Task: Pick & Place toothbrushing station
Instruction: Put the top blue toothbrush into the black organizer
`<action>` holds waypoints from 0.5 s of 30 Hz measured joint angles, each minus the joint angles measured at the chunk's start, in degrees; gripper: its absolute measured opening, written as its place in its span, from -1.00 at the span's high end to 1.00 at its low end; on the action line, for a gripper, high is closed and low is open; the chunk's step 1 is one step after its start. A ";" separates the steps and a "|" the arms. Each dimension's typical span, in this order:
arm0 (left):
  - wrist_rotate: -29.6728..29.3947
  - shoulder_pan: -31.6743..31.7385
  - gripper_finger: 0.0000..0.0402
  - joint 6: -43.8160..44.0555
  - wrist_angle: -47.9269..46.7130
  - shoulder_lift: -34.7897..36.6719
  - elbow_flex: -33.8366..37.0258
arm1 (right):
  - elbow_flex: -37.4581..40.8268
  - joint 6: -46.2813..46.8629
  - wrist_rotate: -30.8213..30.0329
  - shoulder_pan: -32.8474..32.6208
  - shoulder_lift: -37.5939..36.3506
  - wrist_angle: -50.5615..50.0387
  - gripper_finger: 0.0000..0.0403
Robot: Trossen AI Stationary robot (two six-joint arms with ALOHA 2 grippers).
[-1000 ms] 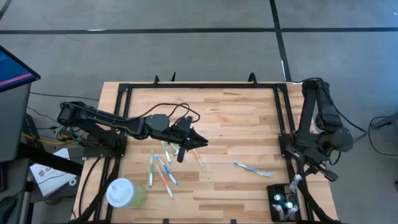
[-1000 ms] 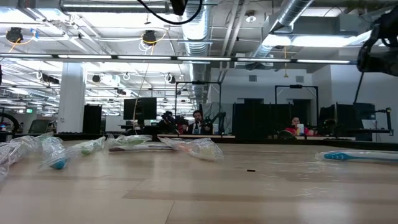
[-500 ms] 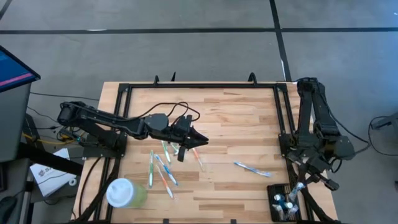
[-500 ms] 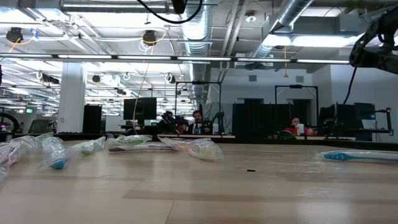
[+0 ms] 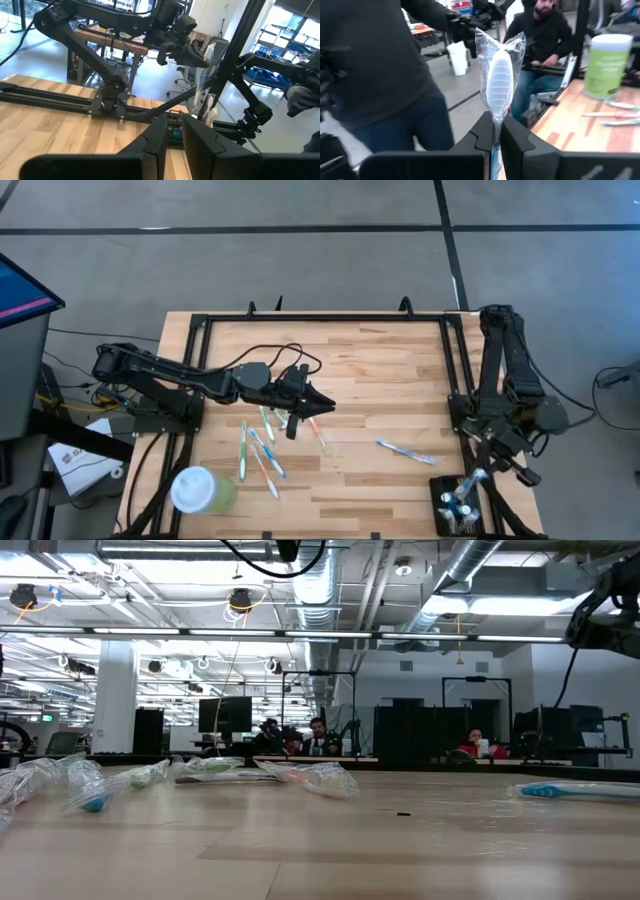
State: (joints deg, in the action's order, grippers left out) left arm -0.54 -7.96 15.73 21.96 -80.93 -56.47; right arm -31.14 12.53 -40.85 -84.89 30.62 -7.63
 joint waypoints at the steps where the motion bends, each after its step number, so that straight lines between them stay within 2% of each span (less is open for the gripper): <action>1: 0.00 0.17 0.74 0.00 -0.01 0.00 0.00 | 0.00 -0.96 0.42 0.58 -0.31 0.19 0.95; 11: 0.02 1.37 0.74 -0.02 -0.01 0.00 0.00 | -0.17 -7.22 11.16 7.50 -1.82 2.74 0.95; 15: 0.04 1.69 0.74 -0.02 -0.01 0.00 0.00 | -0.20 -7.87 18.57 11.27 -2.99 2.79 0.95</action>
State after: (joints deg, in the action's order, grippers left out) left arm -0.49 -6.27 15.70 21.96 -80.93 -56.47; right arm -31.33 4.65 -22.28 -73.62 27.63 -4.84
